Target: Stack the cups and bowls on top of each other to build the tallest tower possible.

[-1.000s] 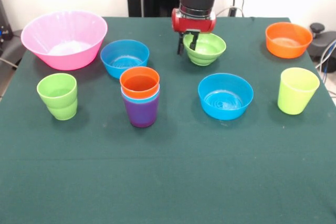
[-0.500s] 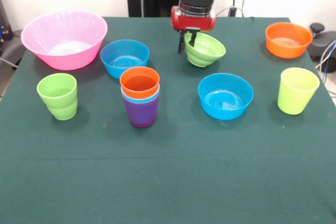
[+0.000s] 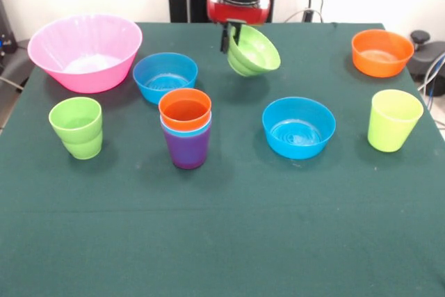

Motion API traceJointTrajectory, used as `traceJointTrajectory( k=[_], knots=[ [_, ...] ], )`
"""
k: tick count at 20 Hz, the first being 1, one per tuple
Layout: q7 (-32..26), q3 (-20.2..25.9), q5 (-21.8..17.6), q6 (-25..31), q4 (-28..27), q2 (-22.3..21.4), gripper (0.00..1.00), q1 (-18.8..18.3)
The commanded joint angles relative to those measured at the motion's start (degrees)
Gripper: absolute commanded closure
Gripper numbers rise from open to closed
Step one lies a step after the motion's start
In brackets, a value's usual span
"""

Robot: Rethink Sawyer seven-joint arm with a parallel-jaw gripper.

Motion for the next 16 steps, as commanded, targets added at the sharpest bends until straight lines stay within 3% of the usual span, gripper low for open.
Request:
traceJointTrajectory(
  k=[1, 9, 16],
  knots=[
    [-0.9, 8.1, 2.8, 13.3, -6.6, -3.1, 1.00, -1.7],
    [-1.1, 8.6, 2.9, 23.0, -10.6, -4.6, 1.00, -1.3],
    [-3.7, 10.2, 1.8, 27.3, -14.6, -4.0, 1.00, -3.8]
  ],
)
